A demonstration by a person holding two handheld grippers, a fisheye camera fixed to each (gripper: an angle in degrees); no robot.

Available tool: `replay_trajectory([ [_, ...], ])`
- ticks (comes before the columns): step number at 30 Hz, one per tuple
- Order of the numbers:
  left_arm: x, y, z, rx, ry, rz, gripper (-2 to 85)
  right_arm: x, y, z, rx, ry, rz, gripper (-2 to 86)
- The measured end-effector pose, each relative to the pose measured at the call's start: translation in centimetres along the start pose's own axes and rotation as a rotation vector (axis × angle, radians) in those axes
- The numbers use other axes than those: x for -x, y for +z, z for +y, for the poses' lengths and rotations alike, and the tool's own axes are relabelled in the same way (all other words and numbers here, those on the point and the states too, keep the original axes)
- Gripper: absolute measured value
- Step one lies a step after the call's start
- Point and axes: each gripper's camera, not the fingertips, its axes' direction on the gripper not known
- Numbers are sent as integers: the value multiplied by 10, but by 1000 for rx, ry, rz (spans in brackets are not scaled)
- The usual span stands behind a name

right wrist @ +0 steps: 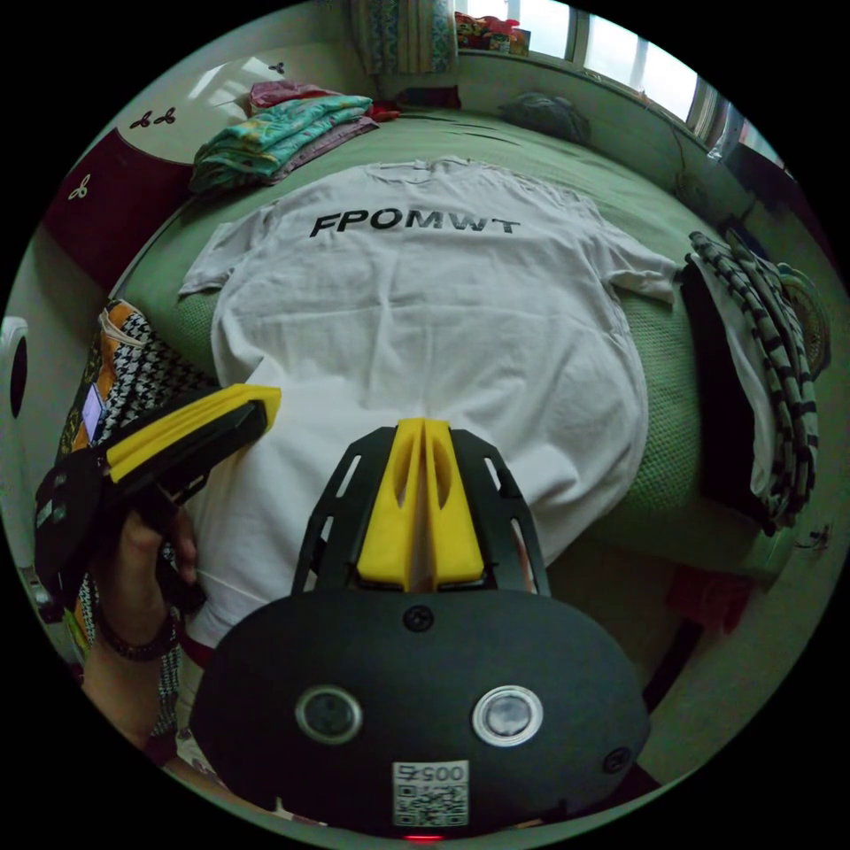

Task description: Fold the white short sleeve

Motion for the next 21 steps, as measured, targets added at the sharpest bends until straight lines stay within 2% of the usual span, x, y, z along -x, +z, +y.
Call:
replay_trajectory([
  [21,-2,3,-3,0,-3,5,-5,1,-4,9,-1,5,-6,-10],
])
